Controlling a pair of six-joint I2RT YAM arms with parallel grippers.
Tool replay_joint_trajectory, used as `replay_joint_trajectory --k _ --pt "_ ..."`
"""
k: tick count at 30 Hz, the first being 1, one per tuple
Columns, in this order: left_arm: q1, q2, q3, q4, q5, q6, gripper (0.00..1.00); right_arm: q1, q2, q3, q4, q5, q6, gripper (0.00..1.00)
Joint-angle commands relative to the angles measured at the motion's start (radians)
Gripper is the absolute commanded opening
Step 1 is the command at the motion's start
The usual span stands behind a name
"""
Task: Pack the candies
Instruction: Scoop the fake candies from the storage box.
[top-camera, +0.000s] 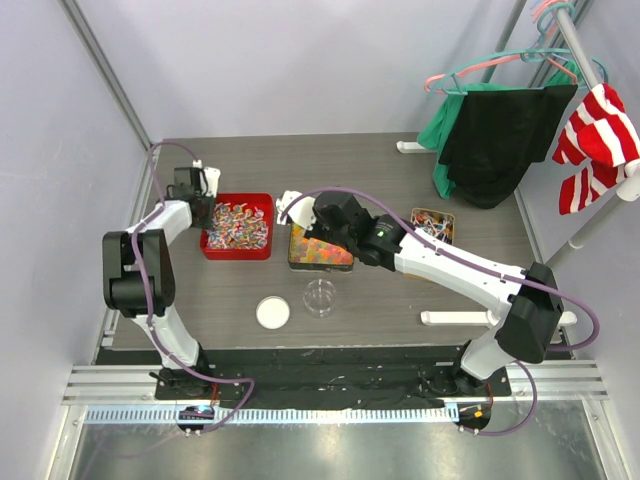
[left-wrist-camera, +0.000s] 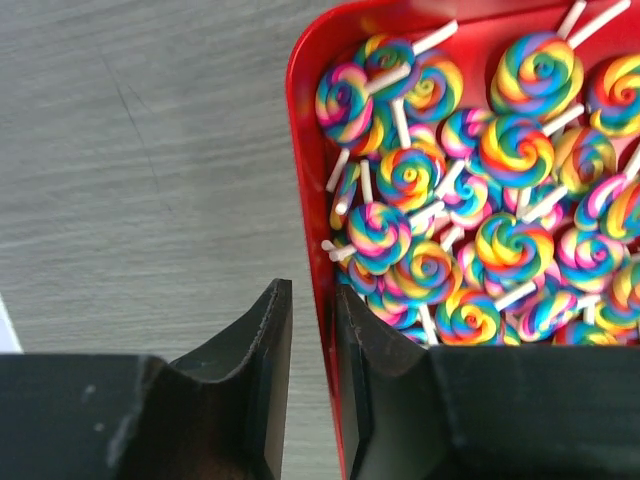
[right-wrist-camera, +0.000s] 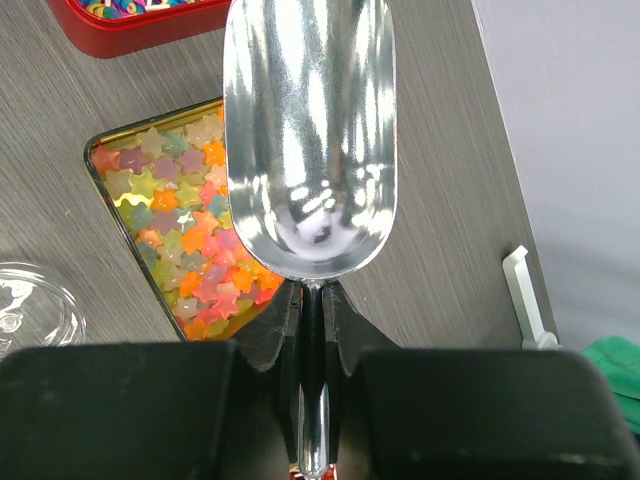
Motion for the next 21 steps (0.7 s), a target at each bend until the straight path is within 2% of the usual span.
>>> replay_joint_trajectory --k 1,5,12,17,19,20,21 --pt "-0.039 0.017 -0.024 0.091 -0.137 0.065 0.26 -0.002 -0.003 0.04 0.031 -0.004 0.02 0.01" --pt "-0.05 0.035 -0.034 0.11 -0.195 0.078 0.24 -0.003 0.0 0.038 0.029 -0.01 0.02 0.01" --pt "-0.052 0.086 -0.036 0.104 -0.214 0.095 0.24 -0.002 0.017 0.044 0.029 -0.028 0.027 0.01" --pt "-0.052 0.13 0.028 0.019 -0.174 0.094 0.26 -0.002 0.049 0.076 0.008 -0.042 0.024 0.01" --pt "-0.052 0.147 0.05 -0.033 -0.146 0.088 0.15 -0.002 0.06 0.101 -0.01 -0.051 0.023 0.01" --pt "-0.052 0.147 0.058 -0.036 -0.137 0.08 0.0 -0.002 0.073 0.11 -0.016 -0.054 0.023 0.01" --pt "-0.052 0.141 0.059 -0.034 -0.13 0.075 0.0 0.0 0.08 0.122 -0.026 -0.057 0.021 0.01"
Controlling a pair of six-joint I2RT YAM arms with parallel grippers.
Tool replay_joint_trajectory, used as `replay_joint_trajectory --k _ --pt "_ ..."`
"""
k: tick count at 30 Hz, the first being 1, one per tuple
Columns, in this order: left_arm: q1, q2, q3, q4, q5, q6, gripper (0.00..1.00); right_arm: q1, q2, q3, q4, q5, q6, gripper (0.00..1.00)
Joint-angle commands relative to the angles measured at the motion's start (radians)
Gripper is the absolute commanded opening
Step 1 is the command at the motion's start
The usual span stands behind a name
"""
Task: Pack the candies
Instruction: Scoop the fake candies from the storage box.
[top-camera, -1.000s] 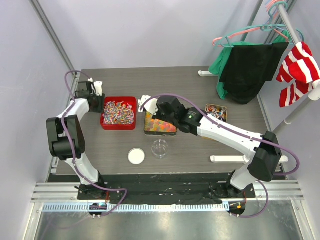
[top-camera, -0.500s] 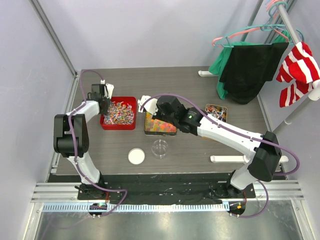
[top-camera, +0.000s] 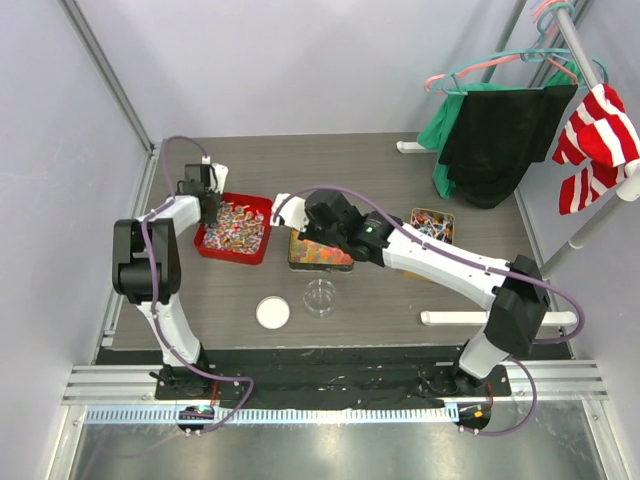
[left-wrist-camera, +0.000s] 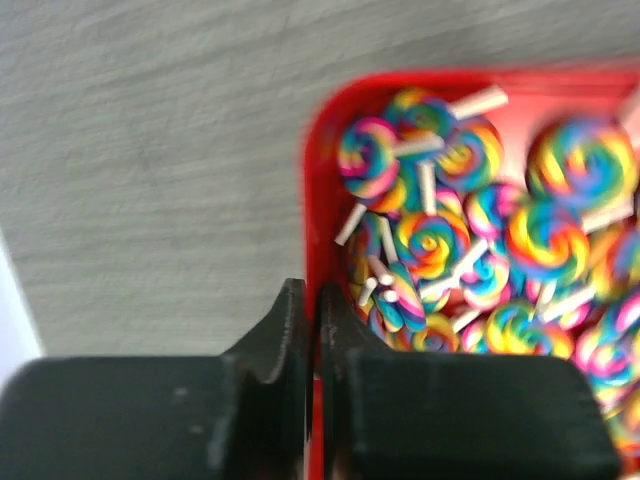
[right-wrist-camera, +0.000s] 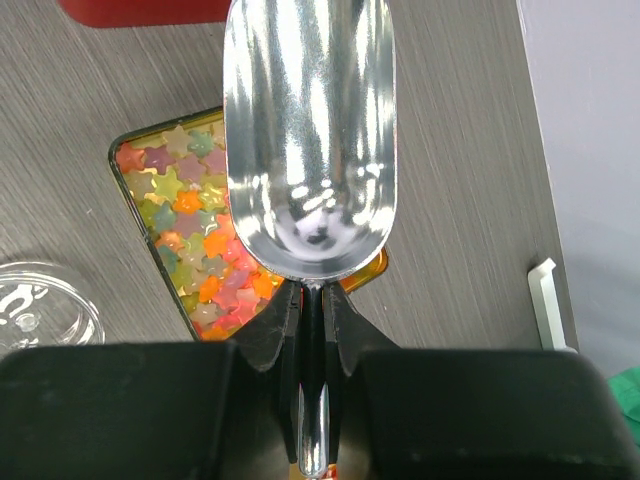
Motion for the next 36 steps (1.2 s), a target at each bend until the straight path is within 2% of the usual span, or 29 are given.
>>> replay_joint_trajectory --k 1,8,9,12,16,18,24,31,36 --pt "0.005 0.026 0.02 -0.115 0.041 0.017 0.0 -0.002 0.023 0.109 -0.012 -0.025 0.014 0.01" --pt "0.007 -0.103 0.04 -0.085 0.148 -0.008 0.0 0.017 0.126 0.23 -0.106 0.016 -0.053 0.01" --pt "-0.025 -0.12 0.04 -0.078 0.15 -0.006 0.0 0.018 0.155 0.265 -0.138 0.02 -0.065 0.01" --pt "-0.032 -0.179 0.019 -0.009 0.136 0.0 0.0 0.029 0.227 0.346 -0.194 0.05 -0.113 0.01" --pt "-0.045 -0.255 -0.068 0.169 0.082 0.017 0.0 0.041 0.324 0.457 -0.253 0.111 -0.17 0.01" --pt "-0.048 -0.269 -0.075 0.188 0.073 0.024 0.0 0.047 0.374 0.521 -0.279 0.145 -0.205 0.01" --pt "-0.053 -0.279 -0.099 0.223 0.09 0.052 0.0 0.067 0.45 0.57 -0.29 0.246 -0.327 0.01" --pt "-0.071 -0.338 -0.179 0.395 0.14 0.092 0.0 0.087 0.551 0.618 -0.287 0.352 -0.432 0.01" --pt "-0.076 -0.361 -0.179 0.401 0.16 0.09 0.0 0.095 0.628 0.65 -0.215 0.466 -0.527 0.01"
